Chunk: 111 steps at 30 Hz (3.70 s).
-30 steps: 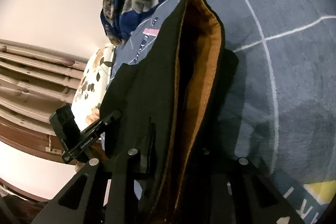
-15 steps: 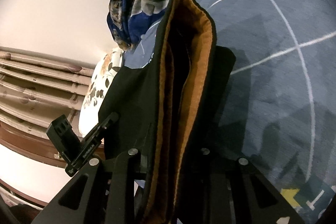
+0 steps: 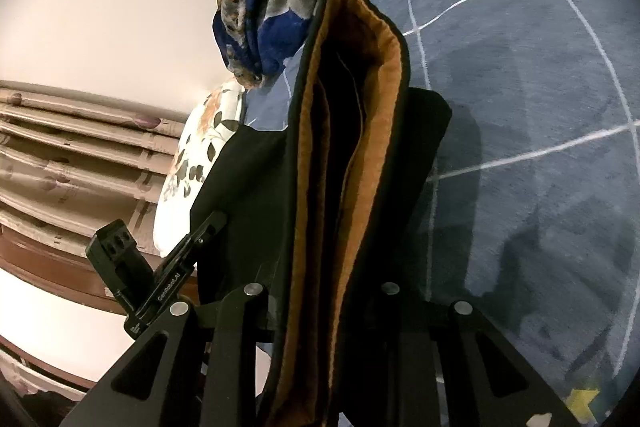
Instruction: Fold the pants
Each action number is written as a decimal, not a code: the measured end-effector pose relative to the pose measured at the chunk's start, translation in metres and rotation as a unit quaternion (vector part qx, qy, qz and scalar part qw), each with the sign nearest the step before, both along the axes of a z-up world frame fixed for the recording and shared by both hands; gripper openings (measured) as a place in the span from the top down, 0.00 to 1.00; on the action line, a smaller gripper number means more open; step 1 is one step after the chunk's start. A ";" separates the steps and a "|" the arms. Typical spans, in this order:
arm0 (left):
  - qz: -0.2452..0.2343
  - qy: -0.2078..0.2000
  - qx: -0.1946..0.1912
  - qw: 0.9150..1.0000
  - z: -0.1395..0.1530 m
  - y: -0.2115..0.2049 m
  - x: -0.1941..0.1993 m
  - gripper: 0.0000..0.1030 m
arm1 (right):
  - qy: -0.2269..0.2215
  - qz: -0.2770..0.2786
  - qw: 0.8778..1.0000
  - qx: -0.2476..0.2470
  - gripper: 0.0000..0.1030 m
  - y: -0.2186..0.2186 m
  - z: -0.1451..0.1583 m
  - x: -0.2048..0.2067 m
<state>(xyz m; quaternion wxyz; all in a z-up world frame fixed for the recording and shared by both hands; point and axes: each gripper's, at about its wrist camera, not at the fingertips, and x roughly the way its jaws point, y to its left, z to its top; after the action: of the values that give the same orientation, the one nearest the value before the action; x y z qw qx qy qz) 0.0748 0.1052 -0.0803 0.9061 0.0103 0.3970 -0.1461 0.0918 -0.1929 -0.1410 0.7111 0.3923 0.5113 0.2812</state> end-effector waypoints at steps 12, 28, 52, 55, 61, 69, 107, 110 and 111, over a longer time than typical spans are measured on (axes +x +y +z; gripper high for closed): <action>0.011 -0.024 0.016 1.000 0.019 0.005 0.023 0.91 | -0.005 -0.003 1.000 0.015 0.79 -0.003 0.002 0.013; 0.012 0.180 -0.126 0.976 -0.044 0.092 0.065 0.90 | 0.011 -0.011 0.999 0.031 0.79 -0.016 -0.012 0.009; -0.067 0.275 -0.289 0.915 -0.099 0.100 0.083 0.80 | 0.044 -0.026 0.998 0.037 0.79 -0.023 -0.030 0.008; -0.087 0.264 -0.291 0.915 -0.097 0.095 0.085 0.80 | 0.044 -0.026 0.998 0.036 0.78 -0.022 -0.031 0.010; -0.104 0.277 -0.322 0.900 -0.101 0.082 0.100 0.80 | 0.050 -0.028 0.998 0.038 0.77 -0.022 -0.036 0.011; -0.079 0.245 -0.263 0.930 -0.092 0.064 0.100 0.98 | 0.050 -0.027 0.998 0.038 0.76 -0.023 -0.038 0.010; -0.090 0.289 -0.308 0.902 -0.107 0.076 0.096 0.82 | 0.047 -0.021 0.998 0.032 0.75 -0.023 -0.039 0.011; -0.081 0.255 -0.261 0.927 -0.096 0.065 0.088 0.86 | 0.045 -0.018 0.998 0.025 0.75 -0.022 -0.038 0.011; -0.079 0.241 -0.239 0.937 -0.090 0.059 0.084 0.87 | 0.043 -0.017 0.999 0.021 0.75 -0.021 -0.037 0.012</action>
<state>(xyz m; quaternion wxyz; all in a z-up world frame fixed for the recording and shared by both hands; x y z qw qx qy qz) 0.1592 0.1646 -0.1700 0.7440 -0.2110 0.5550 -0.3063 0.1035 -0.2134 -0.1776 0.6849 0.4275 0.5287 0.2621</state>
